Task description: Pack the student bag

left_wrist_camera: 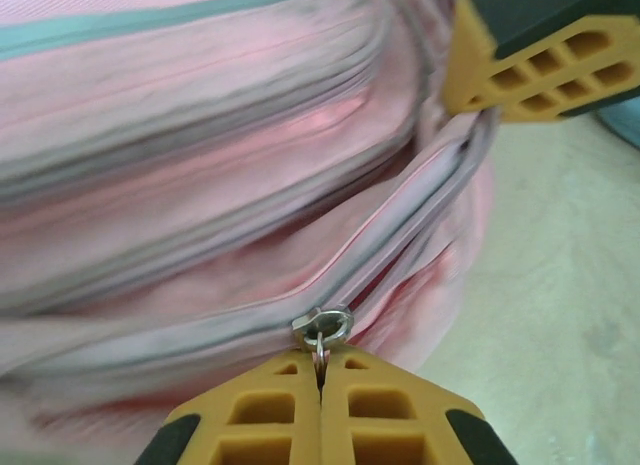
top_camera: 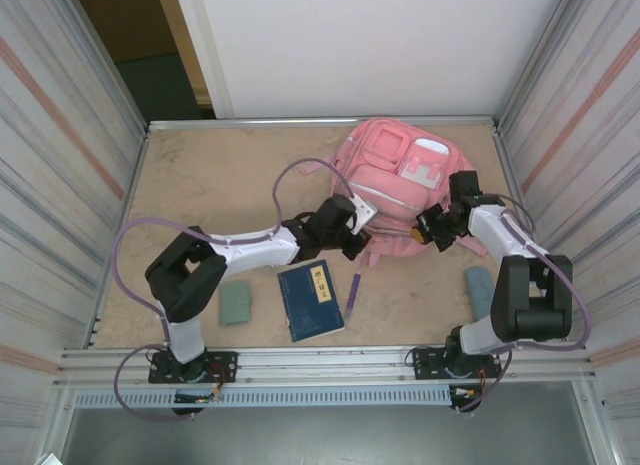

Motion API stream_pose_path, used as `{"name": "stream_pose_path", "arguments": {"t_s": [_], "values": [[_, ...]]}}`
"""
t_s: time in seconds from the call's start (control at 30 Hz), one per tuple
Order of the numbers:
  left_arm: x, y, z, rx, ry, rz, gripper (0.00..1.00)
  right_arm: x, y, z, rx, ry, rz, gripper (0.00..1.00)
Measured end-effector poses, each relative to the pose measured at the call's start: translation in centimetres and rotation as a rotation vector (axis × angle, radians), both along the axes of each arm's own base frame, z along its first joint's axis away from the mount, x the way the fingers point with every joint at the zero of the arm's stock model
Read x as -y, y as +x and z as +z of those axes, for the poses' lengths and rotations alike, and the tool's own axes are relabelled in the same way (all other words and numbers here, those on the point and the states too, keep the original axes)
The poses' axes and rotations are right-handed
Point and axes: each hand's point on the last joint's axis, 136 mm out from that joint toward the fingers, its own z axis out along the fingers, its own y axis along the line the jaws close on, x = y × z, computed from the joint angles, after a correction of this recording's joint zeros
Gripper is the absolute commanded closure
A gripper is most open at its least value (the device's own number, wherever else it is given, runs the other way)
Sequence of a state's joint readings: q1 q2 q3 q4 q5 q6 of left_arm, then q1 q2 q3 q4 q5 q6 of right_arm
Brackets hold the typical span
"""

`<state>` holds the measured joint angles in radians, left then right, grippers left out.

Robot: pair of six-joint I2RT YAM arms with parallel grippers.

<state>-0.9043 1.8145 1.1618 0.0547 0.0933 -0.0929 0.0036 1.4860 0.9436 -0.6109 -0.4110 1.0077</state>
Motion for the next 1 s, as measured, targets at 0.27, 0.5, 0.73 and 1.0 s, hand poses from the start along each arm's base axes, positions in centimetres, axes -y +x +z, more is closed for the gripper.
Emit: {"name": "stream_pose_path", "arguments": {"t_s": [0.27,0.5,0.73,1.0], "values": [[1.0,1.6,-0.1,-0.053,-0.025,0.023,1.00,1.3,2.9,-1.6,0.015,-0.016,0.006,0.45],[7.4,0.8,0.1,-0.048,-0.055,-0.062,1.00,2.2,1.0,0.3,0.002,-0.056,-0.059,0.31],[8.8,-0.3,0.1,-0.059,-0.065,-0.093,1.00,-1.1,-2.1,1.3,0.029,-0.031,-0.011,0.39],[7.5,-0.8,-1.9,-0.079,-0.011,-0.087,1.00,-2.0,-1.2,-0.9,0.002,-0.017,0.009,0.99]]}}
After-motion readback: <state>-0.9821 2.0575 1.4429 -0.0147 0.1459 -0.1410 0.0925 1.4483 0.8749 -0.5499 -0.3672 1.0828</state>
